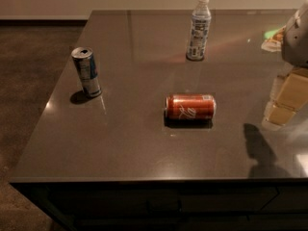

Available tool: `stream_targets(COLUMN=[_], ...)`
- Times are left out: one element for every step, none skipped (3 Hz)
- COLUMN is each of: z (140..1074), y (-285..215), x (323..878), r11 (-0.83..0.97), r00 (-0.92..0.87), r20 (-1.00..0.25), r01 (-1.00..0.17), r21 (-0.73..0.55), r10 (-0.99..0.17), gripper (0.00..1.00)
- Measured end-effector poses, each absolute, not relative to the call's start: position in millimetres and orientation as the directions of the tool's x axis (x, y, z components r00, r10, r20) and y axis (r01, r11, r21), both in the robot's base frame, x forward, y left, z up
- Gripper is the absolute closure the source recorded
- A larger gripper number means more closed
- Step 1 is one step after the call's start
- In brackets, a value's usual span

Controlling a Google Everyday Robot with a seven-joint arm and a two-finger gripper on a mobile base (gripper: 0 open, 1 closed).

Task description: Place coke can upright

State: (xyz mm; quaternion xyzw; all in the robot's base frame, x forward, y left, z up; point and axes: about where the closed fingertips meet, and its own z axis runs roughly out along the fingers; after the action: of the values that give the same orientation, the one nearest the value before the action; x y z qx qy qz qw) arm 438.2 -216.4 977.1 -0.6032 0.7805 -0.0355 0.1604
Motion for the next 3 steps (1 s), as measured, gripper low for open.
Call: stream_targets(z=[977, 976, 964], y=[-216, -209, -176], x=[438, 444, 460], r11=[0.270, 0.248, 0.192], r00=[-0.221, -0.203, -0.155], r20=[-0.208, -0.199, -0.180], r01=[-0.930, -0.939, -0.959], r21=[-0.249, -0.238, -0.210], r10=[-0.953, -0.959, -0.971], gripper=[0.00, 0.00, 0.00])
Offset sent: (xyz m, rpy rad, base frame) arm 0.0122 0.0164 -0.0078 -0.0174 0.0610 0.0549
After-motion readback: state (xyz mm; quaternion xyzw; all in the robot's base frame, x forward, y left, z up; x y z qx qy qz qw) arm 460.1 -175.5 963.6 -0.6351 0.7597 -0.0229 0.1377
